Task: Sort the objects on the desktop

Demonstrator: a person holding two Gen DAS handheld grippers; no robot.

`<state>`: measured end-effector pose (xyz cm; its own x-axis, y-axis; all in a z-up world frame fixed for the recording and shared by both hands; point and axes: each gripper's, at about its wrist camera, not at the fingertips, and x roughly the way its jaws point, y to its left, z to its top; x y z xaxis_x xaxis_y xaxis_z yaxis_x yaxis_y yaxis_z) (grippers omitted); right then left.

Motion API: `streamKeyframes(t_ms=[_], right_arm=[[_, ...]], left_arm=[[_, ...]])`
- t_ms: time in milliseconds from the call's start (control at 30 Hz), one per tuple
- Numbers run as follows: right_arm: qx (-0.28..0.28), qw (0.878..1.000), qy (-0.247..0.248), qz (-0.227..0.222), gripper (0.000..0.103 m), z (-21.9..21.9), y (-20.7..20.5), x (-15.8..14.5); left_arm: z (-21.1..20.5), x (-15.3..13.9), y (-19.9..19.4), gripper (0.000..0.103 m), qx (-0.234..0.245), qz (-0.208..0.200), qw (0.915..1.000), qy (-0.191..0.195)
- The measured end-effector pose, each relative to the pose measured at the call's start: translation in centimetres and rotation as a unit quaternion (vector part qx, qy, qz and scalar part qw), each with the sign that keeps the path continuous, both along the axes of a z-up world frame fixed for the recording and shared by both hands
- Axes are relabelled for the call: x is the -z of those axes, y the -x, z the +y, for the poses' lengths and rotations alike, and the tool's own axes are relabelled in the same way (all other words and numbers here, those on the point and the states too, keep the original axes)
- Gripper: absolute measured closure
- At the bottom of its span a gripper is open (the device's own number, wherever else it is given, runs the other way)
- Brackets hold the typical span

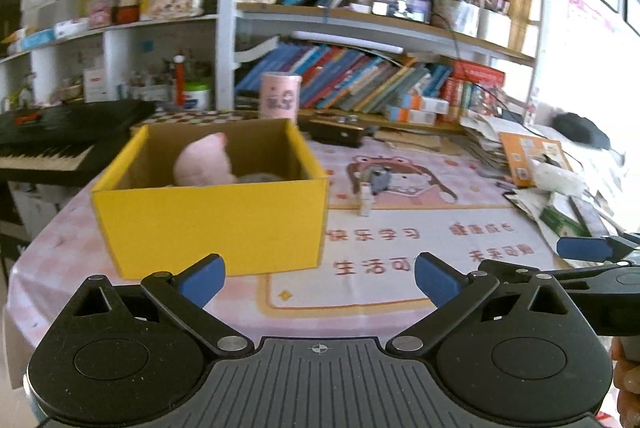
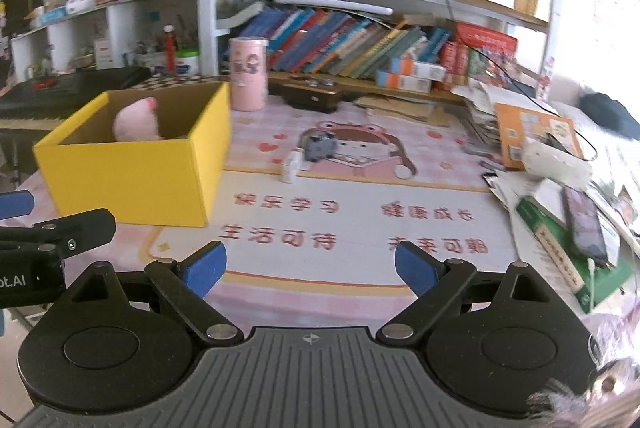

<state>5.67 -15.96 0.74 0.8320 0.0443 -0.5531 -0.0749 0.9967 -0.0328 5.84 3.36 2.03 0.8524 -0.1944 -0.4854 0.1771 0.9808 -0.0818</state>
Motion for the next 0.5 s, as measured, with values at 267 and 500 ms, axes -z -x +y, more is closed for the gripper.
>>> streamKeyframes(t_ms=[267,500], right_arm=[[0.022,1.000,0.003,0.018,0.012,-2.6,-1.3,0.5],[0.030,0.999,-0.002,0.035,0.012,-4.7,-2.9,1.2]], left_arm=[[-2.9,0.3,-1.8,0.001,0.029,0.009,0.9996,-0.001],[-5.5,0.8,-3.7,0.001,0.048,0.020,0.9986,-0.005]])
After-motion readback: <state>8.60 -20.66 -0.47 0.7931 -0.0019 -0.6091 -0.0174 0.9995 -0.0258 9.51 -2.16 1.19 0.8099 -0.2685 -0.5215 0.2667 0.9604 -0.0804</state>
